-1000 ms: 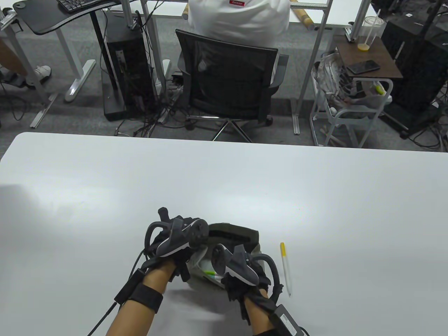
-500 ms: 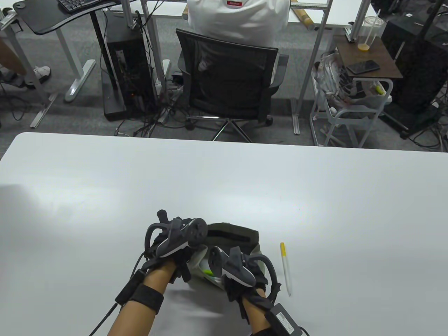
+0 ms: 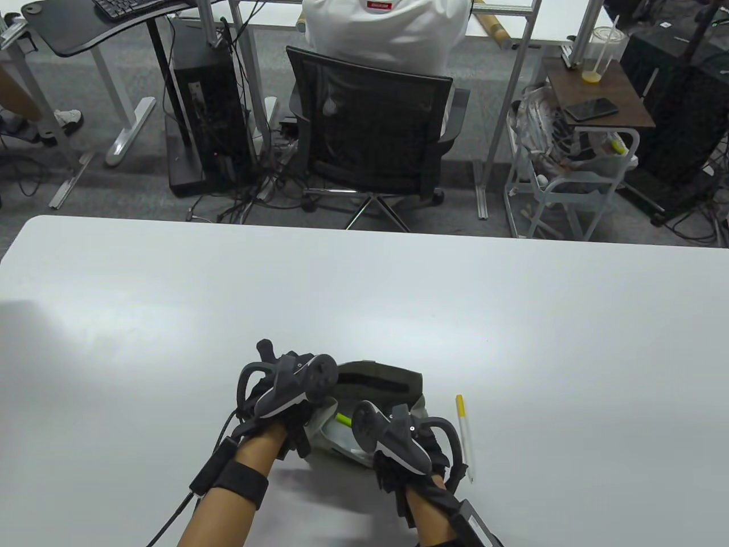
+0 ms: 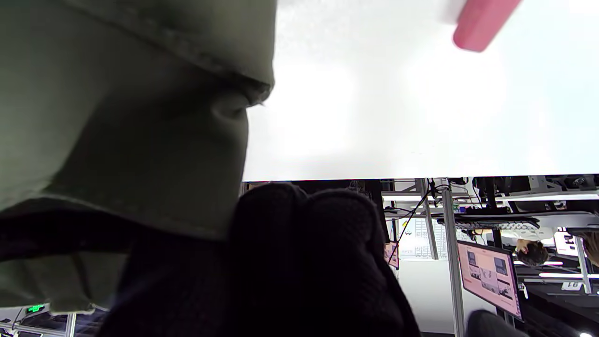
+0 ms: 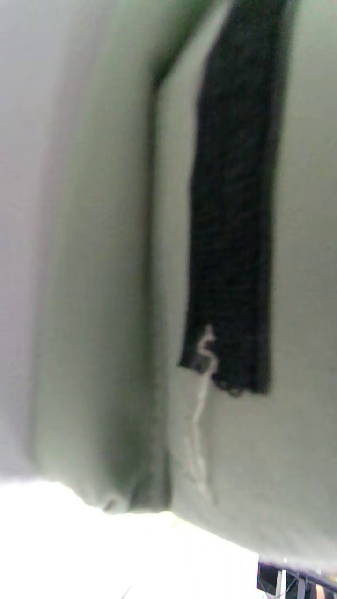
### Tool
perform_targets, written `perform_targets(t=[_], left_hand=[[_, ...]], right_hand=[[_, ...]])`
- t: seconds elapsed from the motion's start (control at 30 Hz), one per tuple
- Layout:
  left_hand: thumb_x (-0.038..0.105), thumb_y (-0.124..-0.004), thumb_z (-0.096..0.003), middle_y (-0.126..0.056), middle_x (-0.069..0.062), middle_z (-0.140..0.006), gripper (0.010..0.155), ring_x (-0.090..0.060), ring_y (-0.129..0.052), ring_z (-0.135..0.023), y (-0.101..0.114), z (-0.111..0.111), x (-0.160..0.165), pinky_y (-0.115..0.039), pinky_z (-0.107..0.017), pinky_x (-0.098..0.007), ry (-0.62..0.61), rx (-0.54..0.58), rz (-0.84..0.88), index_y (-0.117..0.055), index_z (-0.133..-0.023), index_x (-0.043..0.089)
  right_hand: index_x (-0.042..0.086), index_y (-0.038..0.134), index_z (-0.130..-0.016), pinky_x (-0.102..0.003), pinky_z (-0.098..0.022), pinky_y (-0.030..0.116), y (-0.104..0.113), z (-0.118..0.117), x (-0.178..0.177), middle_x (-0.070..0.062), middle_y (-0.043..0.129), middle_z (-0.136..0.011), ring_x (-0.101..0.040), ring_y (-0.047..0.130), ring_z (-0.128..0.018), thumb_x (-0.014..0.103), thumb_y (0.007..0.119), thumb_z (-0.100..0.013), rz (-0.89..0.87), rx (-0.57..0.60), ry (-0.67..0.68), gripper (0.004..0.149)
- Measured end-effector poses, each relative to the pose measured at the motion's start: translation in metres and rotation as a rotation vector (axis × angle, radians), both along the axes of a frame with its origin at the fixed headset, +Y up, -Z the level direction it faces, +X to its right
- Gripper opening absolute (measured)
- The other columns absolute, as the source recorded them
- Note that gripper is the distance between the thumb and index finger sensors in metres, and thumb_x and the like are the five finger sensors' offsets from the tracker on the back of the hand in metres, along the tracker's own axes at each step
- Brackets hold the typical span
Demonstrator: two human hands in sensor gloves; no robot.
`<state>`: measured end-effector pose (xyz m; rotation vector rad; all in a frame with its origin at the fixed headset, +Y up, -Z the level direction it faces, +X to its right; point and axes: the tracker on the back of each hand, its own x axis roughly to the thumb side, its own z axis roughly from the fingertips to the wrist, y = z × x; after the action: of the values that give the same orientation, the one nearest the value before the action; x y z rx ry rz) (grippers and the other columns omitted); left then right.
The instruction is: Twist to extend twist pen refills
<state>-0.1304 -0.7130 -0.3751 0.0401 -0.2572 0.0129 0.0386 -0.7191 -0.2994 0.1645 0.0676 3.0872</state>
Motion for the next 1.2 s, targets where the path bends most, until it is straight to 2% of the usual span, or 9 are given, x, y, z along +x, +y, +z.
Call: perform_targets(t=[0.13,0.2,0.27,0.3,0.43,0.6,0.7,0.83,1.2], left_hand=[[0.045,-0.084,-0.0494,-0.097,-0.007,-0.085,0.055,-0.032,-0.095,-0.077,0.007,0.005,-0.005,-0.039,-0.066,-0.083,-0.007,-0.027,0.036,-0.081,-0.097,0.018],[0.048,-0.081,-0.0504,-0.095,-0.008,-0.088,0.058,-0.034,-0.094,-0.079,0.018,0.01,-0.008,-0.038,-0.066,-0.083,-0.014,-0.02,0.085,-0.079,-0.099,0.018],[0.049,-0.079,-0.052,-0.094,-0.009,-0.09,0.06,-0.035,-0.093,-0.081,0.034,0.019,-0.008,-0.038,-0.065,-0.083,-0.013,0.008,0.21,-0.077,-0.102,0.016],[0.049,-0.078,-0.0525,-0.093,-0.01,-0.09,0.06,-0.036,-0.092,-0.081,0.038,0.022,-0.008,-0.038,-0.065,-0.083,-0.014,0.021,0.242,-0.076,-0.102,0.015],[0.051,-0.075,-0.0544,-0.095,-0.011,-0.087,0.059,-0.035,-0.093,-0.078,0.079,0.045,0.0,-0.039,-0.065,-0.082,-0.058,0.122,0.489,-0.079,-0.1,0.014],[0.057,-0.076,-0.0531,-0.095,-0.013,-0.086,0.064,-0.037,-0.093,-0.076,0.11,0.068,0.018,-0.039,-0.065,-0.083,-0.105,0.16,0.535,-0.08,-0.1,0.012],[0.057,-0.081,-0.0507,-0.097,-0.012,-0.083,0.064,-0.036,-0.095,-0.073,0.116,0.075,0.029,-0.04,-0.065,-0.083,-0.106,0.185,0.457,-0.082,-0.097,0.012],[0.052,-0.087,-0.0484,-0.101,-0.006,-0.072,0.054,-0.03,-0.1,-0.064,0.12,0.081,0.039,-0.044,-0.065,-0.081,-0.102,0.267,0.343,-0.088,-0.088,0.016],[0.042,-0.088,-0.0489,-0.103,-0.007,-0.07,0.046,-0.03,-0.101,-0.062,0.123,0.084,0.044,-0.044,-0.066,-0.08,-0.131,0.261,0.363,-0.09,-0.086,0.015]], right_hand=[[0.026,0.09,-0.075,-0.028,-0.022,0.085,0.018,0.007,0.014,-0.004,0.094,-0.069,-0.011,0.098,-0.035,0.031,0.08,-0.032,-0.182,0.141,-0.026,0.045],[0.025,0.09,-0.075,-0.027,-0.021,0.085,0.025,0.01,0.02,-0.005,0.095,-0.068,-0.011,0.098,-0.033,0.031,0.08,-0.032,-0.255,0.205,-0.059,0.044],[0.024,0.09,-0.076,-0.026,-0.019,0.085,0.031,0.014,0.027,-0.005,0.096,-0.066,-0.01,0.098,-0.03,0.032,0.079,-0.033,-0.34,0.273,-0.104,0.045],[0.023,0.089,-0.076,-0.025,-0.018,0.085,0.031,0.015,0.028,-0.006,0.096,-0.065,-0.01,0.098,-0.029,0.032,0.078,-0.033,-0.363,0.285,-0.112,0.045],[0.021,0.088,-0.077,-0.025,-0.017,0.085,0.038,0.021,0.037,-0.006,0.096,-0.064,-0.009,0.098,-0.027,0.033,0.077,-0.034,-0.562,0.348,-0.139,0.045],[0.022,0.087,-0.077,-0.024,-0.017,0.085,0.039,0.025,0.03,-0.006,0.096,-0.064,-0.008,0.098,-0.027,0.034,0.077,-0.035,-0.566,0.369,-0.098,0.045],[0.022,0.088,-0.077,-0.024,-0.017,0.085,0.04,0.028,0.027,-0.006,0.096,-0.064,-0.008,0.098,-0.027,0.034,0.077,-0.035,-0.577,0.37,-0.08,0.045],[0.022,0.088,-0.077,-0.024,-0.017,0.085,0.043,0.03,0.025,-0.006,0.096,-0.064,-0.008,0.098,-0.027,0.034,0.078,-0.035,-0.591,0.387,-0.068,0.045],[0.022,0.087,-0.077,-0.024,-0.018,0.084,0.042,0.03,0.027,-0.006,0.095,-0.065,-0.008,0.097,-0.028,0.033,0.078,-0.035,-0.608,0.381,-0.065,0.045]])
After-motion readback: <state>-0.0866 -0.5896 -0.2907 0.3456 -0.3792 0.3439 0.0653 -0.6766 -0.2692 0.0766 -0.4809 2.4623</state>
